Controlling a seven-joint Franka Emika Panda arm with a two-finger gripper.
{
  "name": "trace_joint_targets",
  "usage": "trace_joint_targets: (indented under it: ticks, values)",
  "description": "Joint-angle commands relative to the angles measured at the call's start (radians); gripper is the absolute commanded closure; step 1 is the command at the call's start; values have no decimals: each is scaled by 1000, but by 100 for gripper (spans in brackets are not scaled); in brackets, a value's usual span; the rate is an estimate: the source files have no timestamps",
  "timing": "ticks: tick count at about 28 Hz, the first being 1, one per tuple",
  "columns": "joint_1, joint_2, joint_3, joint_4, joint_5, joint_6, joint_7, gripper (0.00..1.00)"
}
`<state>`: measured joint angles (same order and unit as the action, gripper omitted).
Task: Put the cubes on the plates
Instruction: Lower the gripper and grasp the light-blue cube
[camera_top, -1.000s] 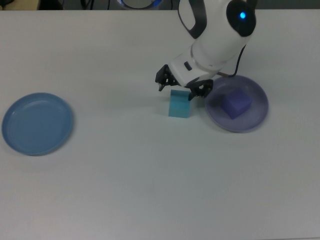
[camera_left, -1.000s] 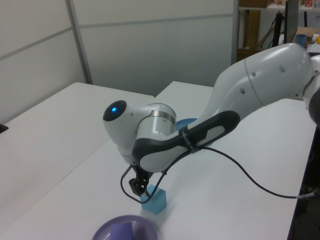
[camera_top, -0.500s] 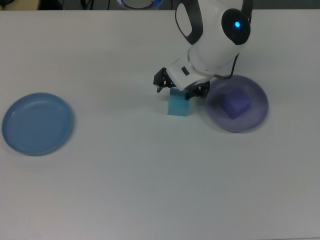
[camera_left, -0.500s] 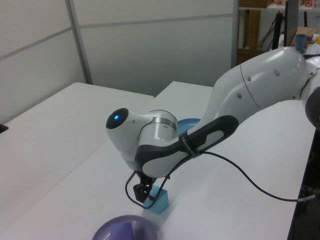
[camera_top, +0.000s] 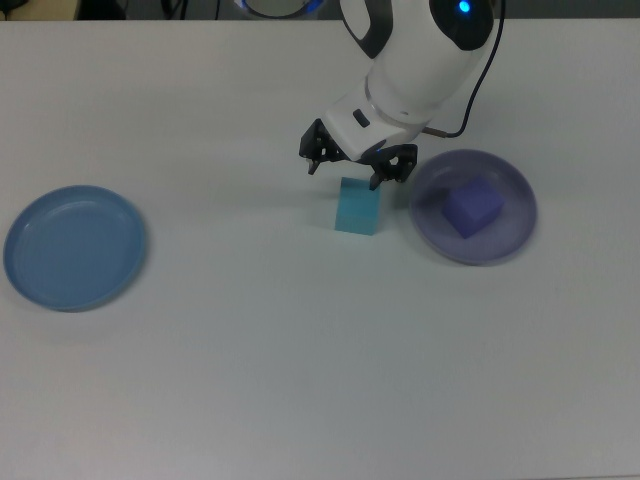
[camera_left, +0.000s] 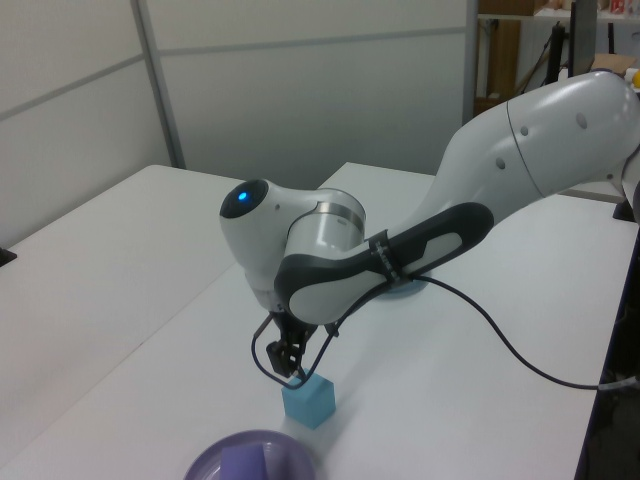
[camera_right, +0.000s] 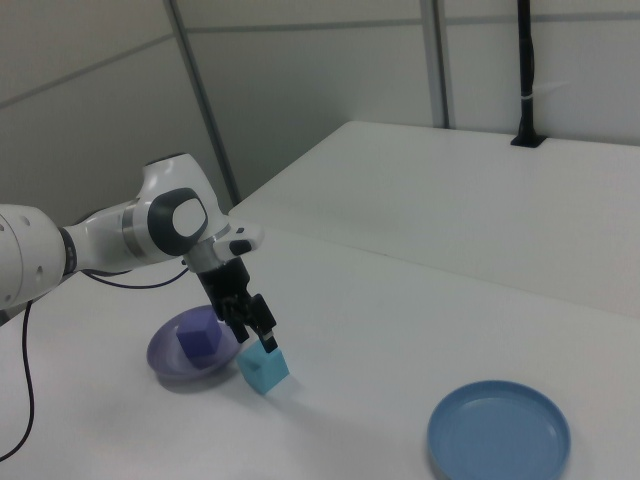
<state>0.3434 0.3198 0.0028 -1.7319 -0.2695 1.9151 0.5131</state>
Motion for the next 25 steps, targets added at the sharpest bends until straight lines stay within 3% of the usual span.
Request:
trace_joint_targets:
  ticks: [1,22,25]
  values:
    - [8,11,6,-20,32,8,-21,0]
    - [-3,77,13,-25,52,94,-22,0]
    - [-15,94,13,-25,52,111,-22,29]
